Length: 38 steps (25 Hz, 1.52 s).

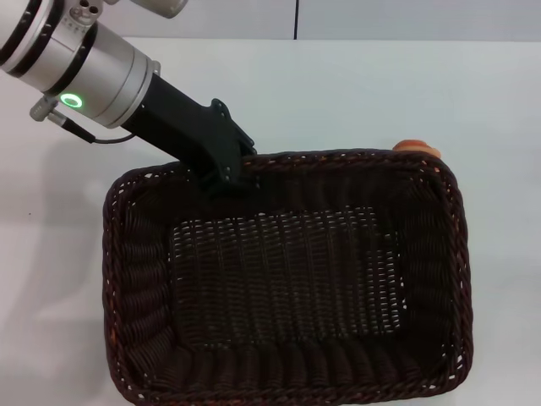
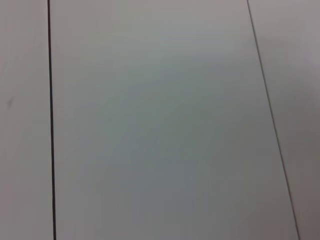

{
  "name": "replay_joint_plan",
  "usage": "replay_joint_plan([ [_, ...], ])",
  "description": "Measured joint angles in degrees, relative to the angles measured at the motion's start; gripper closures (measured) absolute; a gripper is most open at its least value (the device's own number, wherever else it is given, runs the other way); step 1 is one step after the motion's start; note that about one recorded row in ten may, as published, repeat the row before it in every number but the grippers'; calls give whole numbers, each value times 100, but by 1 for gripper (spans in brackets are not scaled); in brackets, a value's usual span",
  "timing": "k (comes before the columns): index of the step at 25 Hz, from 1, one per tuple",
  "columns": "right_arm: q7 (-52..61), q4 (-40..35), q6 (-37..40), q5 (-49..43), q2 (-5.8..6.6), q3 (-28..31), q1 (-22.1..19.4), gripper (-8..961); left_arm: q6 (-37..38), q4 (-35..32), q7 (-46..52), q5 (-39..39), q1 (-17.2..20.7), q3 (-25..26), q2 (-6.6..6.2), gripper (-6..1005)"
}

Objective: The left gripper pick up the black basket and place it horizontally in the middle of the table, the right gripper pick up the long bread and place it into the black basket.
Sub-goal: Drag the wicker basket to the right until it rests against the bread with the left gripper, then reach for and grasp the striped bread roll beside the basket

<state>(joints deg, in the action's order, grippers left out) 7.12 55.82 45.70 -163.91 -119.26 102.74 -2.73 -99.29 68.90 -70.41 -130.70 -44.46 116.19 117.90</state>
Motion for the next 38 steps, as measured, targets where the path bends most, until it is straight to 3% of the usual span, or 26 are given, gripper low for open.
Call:
replay_joint_plan([
  [17, 0, 8, 0, 9, 0, -15, -15, 312, 195, -57, -88, -18, -24, -6, -5, 624],
  [22, 0, 81, -37, 9, 0, -127, -74, 312, 201, 229, -122, 24, 33, 42, -6, 624],
  [27, 0, 587, -465, 9, -7, -554, -357, 313, 194, 596, -257, 656, 225, 512, 6, 624],
  [28, 0, 705, -564, 9, -7, -670, -418, 313, 195, 638, -341, 1249, 354, 1006, -5, 624],
  [31, 0, 1023, -864, -10, -4, -1024, -586, 313, 218, 639, -361, 1553, 423, 1341, -5, 624],
  [32, 0, 1133, -968, -18, 0, -1156, -638, 313, 341, 623, -380, 1891, 553, 1753, 6, 624],
  [36, -17, 1586, -1498, -58, 25, -1602, -817, 313, 668, 669, -416, 2406, 831, 1924, 9, 624],
  [38, -23, 1828, -1873, -167, 37, -1812, -890, 313, 1153, 848, -545, 2974, 1300, 1923, 9, 624],
])
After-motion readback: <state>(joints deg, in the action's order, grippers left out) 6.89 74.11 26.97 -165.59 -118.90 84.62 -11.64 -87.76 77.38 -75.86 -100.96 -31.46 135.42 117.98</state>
